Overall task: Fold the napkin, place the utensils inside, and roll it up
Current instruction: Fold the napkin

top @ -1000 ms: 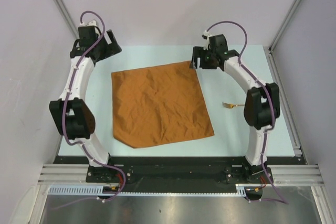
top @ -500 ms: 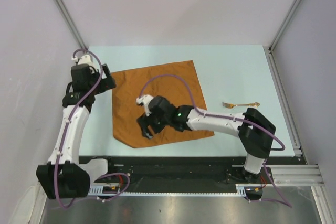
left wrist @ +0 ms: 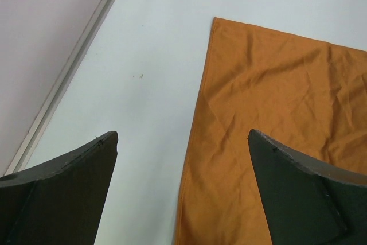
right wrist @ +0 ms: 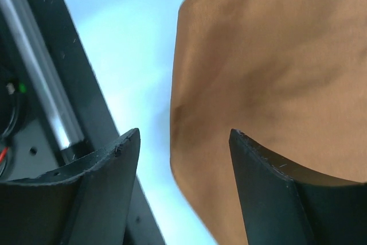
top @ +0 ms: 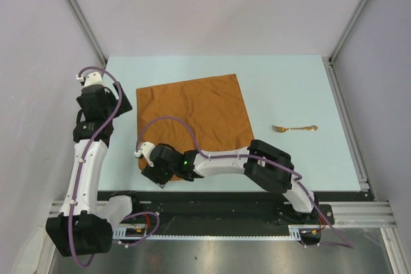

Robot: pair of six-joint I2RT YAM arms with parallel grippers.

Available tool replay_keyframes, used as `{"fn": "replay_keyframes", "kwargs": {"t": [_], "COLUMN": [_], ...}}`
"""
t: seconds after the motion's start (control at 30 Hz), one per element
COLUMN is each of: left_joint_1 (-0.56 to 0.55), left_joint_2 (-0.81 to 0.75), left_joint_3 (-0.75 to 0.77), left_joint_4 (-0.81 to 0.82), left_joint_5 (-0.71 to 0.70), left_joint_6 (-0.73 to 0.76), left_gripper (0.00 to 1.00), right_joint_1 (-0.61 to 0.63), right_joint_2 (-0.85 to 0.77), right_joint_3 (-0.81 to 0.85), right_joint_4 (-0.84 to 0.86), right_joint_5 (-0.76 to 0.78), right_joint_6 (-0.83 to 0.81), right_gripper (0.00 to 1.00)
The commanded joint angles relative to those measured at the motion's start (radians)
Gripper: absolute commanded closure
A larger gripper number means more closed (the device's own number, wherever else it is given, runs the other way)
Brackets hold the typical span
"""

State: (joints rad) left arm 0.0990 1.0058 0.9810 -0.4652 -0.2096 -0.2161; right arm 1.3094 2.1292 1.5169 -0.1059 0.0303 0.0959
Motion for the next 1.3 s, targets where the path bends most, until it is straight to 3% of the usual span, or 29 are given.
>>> {"fn": "replay_keyframes", "kwargs": {"t": [0.0, 0.17, 0.37, 0.47, 0.6, 0.73, 1.1, 1.27], "left_joint_1": [0.008, 0.007, 0.008, 0.008, 0.008, 0.008, 0.008, 0.008], "left_joint_2": [-0.013, -0.013, -0.013, -0.013, -0.013, -0.009, -0.004, 0.002], "left_joint_3": [-0.001, -0.001, -0.001, -0.002, -0.002, -0.002, -0.004, -0.004], "left_joint_4": [0.031, 0.031, 0.033, 0.033, 0.033, 0.033, 0.036, 0.036], "left_joint_5": [0.021, 0.035, 0.049, 0.053, 0.056, 0.061, 0.093, 0.11], "left_joint_6": [0.009, 0.011, 0.004, 0.004, 0.003, 0.001, -0.005, -0.008], "left_gripper": [0.0, 0.0, 0.0, 0.0, 0.0, 0.0, 0.0, 0.0], "right_joint_1": [0.014, 0.016, 0.008, -0.007, -0.029, -0.068, -0.263, -0.325], "right_joint_2": [0.043, 0.101, 0.15, 0.155, 0.132, 0.086, 0.051, 0.051], "right_joint_3": [0.115, 0.16, 0.201, 0.21, 0.21, 0.172, 0.048, 0.016], "right_joint_4": [0.034, 0.012, -0.023, -0.02, -0.008, 0.035, 0.222, 0.282], "right_joint_5": [0.054, 0.045, 0.056, 0.028, -0.012, -0.081, -0.292, -0.343], "right_joint_6": [-0.061, -0.07, -0.074, -0.062, -0.033, 0.025, 0.307, 0.36], "right_gripper": [0.34, 0.38, 0.51, 0.73, 0.89, 0.92, 0.87, 0.85]}}
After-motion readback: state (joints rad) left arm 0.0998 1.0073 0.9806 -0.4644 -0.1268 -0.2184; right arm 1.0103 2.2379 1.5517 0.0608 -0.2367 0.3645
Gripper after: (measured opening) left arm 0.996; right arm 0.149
